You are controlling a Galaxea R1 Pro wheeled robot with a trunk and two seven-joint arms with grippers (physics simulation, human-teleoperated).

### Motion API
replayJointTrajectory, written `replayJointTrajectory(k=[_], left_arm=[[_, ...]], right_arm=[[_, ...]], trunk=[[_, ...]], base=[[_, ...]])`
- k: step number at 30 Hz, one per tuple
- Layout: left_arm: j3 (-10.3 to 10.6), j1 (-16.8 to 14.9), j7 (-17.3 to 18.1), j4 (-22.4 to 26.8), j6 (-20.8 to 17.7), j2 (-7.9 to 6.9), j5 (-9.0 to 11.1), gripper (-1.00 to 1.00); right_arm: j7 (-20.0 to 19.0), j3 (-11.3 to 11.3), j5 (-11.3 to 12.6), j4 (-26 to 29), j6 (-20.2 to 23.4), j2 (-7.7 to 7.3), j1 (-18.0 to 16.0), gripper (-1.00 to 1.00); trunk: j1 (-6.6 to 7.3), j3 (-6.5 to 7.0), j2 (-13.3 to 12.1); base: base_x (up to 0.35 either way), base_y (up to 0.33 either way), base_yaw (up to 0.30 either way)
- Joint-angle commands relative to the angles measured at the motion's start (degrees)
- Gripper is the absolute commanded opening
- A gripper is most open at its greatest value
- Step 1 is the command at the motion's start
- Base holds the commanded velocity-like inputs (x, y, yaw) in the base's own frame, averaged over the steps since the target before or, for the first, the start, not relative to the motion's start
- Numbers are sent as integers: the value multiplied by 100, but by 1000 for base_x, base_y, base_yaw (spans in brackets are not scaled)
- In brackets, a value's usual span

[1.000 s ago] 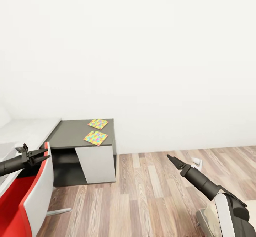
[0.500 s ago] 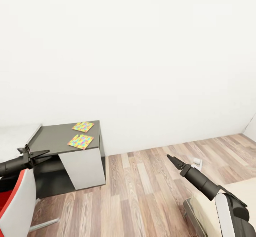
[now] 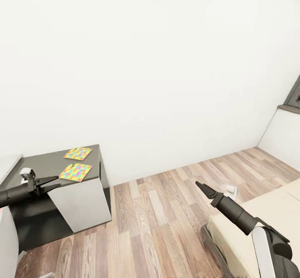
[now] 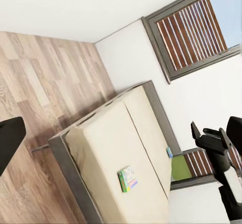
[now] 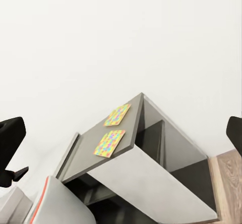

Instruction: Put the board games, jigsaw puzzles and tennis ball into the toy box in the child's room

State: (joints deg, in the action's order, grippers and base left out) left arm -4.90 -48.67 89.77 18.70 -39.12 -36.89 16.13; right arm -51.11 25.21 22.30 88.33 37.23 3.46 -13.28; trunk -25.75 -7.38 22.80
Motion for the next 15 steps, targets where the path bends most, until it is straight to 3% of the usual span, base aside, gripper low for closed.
replayJointTrajectory(k=[1,15], left_arm=[[-3,-2,23,2,-61,-2,-4,100],[-3,-2,23,2,-61,-2,-4,100]], right_arm=[[-12,10,20,0,38,6,-8,100],[-270,111,20,0,32,-26,-8,100]], trunk=[[-4,-12,12],[-4,-3,12]], base=[[0,0,-277],[0,0,-277]])
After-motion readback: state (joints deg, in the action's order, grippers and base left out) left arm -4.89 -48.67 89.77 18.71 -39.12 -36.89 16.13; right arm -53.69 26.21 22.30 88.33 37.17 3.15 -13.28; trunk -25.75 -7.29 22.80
